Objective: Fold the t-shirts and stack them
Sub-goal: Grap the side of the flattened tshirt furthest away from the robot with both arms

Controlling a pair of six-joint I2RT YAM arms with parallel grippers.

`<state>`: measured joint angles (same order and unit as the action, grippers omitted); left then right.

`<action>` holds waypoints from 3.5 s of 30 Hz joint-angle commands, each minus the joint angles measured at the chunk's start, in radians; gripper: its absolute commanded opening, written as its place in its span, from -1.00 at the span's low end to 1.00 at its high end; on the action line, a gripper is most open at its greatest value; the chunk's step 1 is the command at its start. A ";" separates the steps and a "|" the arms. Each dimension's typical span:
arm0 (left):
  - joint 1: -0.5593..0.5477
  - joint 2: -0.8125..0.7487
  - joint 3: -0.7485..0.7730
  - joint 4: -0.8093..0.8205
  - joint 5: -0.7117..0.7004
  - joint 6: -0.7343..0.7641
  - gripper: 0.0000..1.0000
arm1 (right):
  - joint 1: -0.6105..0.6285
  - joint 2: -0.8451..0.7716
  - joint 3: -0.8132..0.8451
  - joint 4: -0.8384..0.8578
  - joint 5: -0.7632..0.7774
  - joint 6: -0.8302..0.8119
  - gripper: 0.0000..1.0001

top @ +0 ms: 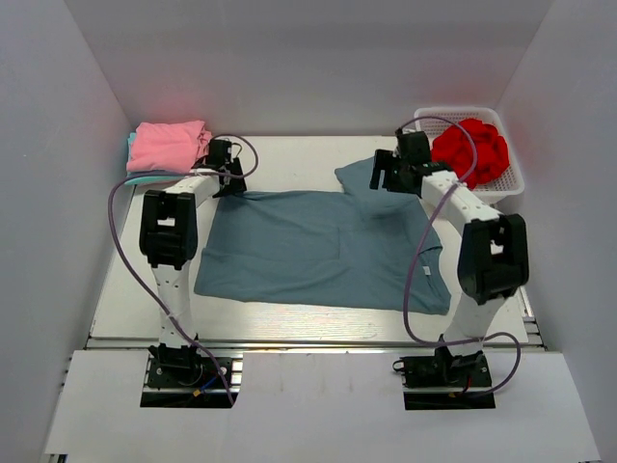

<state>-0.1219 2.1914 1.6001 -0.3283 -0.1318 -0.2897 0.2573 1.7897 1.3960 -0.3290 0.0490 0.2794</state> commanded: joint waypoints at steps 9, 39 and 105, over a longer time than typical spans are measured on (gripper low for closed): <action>0.001 -0.050 0.112 -0.117 0.027 0.024 0.53 | 0.000 0.200 0.305 -0.098 0.123 -0.048 0.64; 0.001 -0.025 0.072 0.046 0.070 0.158 -1.00 | -0.015 0.571 0.719 -0.081 0.178 -0.091 0.76; 0.001 -0.547 -0.433 0.144 0.100 0.049 -1.00 | 0.007 -0.321 -0.405 0.545 0.144 -0.186 -1.00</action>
<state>-0.1211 1.7241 1.2205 -0.1932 -0.0181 -0.2337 0.2638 1.5463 1.0721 0.1669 0.2123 0.0711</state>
